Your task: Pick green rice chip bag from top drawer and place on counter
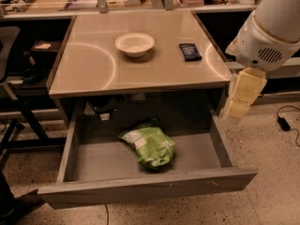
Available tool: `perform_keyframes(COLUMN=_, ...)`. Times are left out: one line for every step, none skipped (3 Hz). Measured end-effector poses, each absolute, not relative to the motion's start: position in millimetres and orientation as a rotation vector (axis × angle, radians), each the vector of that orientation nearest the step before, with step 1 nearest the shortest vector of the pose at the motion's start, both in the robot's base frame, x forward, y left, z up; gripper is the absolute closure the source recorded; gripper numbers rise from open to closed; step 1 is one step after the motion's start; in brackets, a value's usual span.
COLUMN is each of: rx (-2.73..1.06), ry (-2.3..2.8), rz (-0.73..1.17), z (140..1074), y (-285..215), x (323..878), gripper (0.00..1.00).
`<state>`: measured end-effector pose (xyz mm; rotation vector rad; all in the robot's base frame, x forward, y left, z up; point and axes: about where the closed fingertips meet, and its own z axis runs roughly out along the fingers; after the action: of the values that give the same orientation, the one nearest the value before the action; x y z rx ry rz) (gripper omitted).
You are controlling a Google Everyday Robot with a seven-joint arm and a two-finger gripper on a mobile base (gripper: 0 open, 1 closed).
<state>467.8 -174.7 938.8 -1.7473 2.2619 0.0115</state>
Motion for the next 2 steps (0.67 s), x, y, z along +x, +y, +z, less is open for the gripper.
perform_keyframes(rx=-1.747, ry=2.262, rz=0.012, z=939, y=-175, x=468, gripper=0.0)
perform_keyframes(rx=-1.737, ry=2.285, rz=0.065, z=912, y=-162, x=459, gripper=0.0)
